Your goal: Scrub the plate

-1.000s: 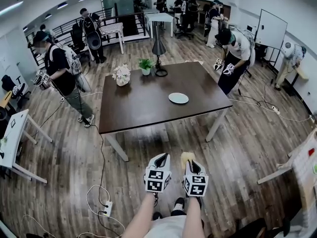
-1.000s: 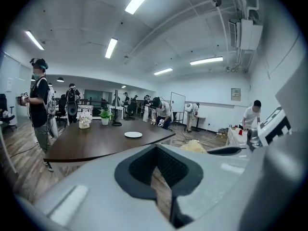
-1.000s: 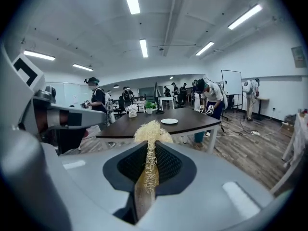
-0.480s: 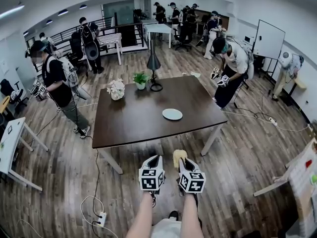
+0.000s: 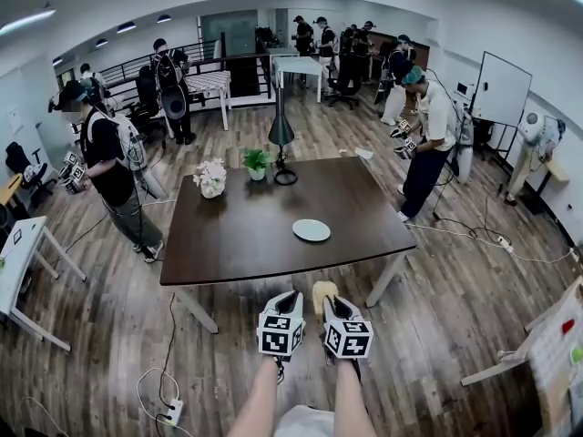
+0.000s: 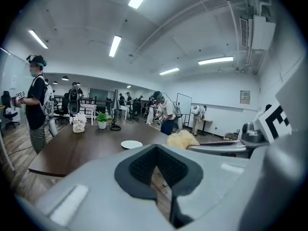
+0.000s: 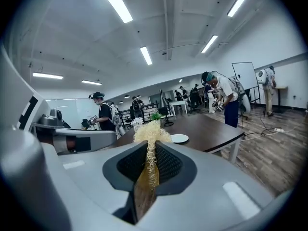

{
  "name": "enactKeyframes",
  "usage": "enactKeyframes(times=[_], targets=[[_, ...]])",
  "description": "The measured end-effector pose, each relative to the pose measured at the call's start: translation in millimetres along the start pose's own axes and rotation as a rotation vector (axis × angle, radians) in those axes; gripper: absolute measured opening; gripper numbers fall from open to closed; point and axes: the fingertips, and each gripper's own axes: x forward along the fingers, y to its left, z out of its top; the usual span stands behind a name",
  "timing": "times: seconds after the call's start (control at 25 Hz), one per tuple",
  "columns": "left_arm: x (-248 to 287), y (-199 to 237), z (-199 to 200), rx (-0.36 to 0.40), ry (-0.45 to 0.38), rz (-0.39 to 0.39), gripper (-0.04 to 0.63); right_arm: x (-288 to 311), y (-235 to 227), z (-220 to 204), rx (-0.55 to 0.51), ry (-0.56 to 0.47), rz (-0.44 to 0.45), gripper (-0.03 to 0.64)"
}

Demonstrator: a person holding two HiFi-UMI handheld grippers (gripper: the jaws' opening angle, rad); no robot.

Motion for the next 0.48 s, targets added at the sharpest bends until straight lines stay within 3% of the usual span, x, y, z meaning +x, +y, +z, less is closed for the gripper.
enactKeyframes(times=[0.48], targets=[[43,-5,-17,0.018,0.053,0.006,0.0,16,-54,-8,0.069,0.018,-0.009,0.069]])
